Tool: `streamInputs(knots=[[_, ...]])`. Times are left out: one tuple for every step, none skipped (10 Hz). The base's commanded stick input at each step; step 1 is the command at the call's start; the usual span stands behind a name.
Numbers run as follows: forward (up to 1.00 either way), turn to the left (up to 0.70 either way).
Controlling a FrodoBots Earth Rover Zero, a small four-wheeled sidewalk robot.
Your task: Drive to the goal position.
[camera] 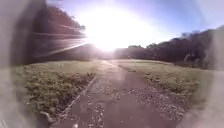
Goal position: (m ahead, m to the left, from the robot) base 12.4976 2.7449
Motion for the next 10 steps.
streamInputs(knots=[[0.85, -0.19], [0.85, 0.0], [0.85, 0.0], [0.85, 0.0], [0.85, 0.0], [0.85, 0.0], [0.85, 0.0], [0.85, 0.0], [0.85, 0.0], [0.85, 0.0]])
